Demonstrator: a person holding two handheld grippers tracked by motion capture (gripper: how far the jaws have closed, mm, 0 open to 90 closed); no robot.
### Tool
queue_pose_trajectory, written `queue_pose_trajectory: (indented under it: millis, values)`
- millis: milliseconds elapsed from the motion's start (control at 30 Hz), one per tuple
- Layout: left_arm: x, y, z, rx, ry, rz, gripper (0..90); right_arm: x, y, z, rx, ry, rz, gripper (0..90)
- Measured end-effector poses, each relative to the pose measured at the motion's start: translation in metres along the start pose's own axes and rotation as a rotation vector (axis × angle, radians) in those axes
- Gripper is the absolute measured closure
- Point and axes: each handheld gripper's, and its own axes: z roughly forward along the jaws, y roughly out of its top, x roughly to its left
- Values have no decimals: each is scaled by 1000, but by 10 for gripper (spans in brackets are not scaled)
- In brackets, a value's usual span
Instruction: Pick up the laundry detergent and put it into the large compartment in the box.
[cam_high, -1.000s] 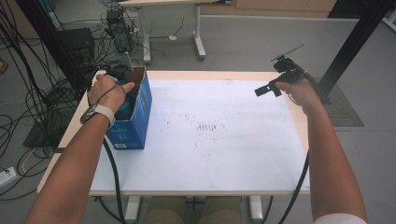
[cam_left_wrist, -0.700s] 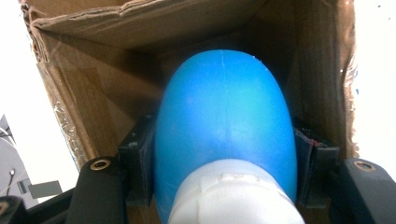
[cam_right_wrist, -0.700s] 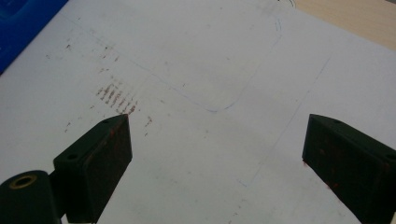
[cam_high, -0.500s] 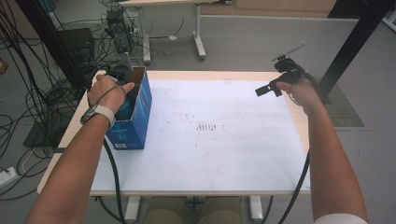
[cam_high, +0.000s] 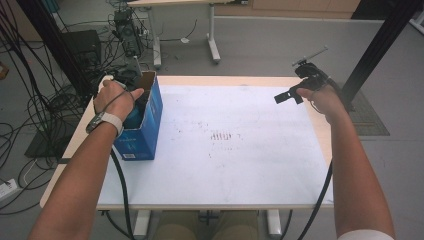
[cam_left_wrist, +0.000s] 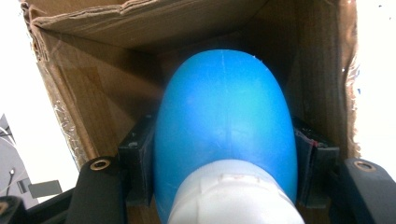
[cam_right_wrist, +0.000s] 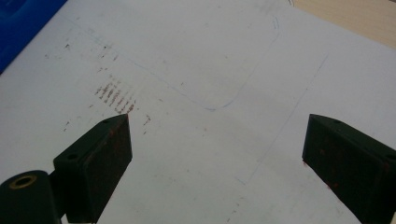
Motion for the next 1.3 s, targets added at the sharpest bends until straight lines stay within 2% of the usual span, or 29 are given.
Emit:
queue_pose_trajectory:
  millis: [1300]
  values:
    - [2,-3,0,-8,-7,0,371,-1,-3,-3,-3,-1,2,81]
